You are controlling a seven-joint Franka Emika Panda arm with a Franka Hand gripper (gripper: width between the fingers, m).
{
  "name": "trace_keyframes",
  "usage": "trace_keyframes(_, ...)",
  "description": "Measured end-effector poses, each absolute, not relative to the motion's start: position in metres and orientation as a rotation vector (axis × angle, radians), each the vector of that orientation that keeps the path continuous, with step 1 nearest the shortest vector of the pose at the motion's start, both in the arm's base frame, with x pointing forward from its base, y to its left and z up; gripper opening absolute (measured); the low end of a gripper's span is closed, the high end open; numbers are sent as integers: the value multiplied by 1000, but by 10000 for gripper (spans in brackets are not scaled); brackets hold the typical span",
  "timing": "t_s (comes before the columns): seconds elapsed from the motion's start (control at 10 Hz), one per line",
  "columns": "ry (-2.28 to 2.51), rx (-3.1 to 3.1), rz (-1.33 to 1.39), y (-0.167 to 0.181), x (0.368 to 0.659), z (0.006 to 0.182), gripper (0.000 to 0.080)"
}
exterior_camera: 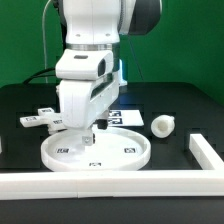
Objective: Assemble round table
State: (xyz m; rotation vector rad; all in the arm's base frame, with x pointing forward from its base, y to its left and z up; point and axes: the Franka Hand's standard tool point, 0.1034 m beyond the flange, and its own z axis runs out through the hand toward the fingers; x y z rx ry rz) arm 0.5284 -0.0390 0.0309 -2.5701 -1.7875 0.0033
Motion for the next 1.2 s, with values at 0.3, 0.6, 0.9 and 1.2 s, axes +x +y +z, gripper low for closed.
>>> trace_keyframes(0.3, -1773, -2562, 24, -41, 523, 17, 649)
trace_keyframes(0.6, -1773, -2561, 23, -40, 527, 14, 649)
trace_keyframes(0.9, -1773, -2561, 24, -40, 527, 14, 403)
trace_keyframes(1.2, -1773, -2561, 24, -40, 527, 14, 405)
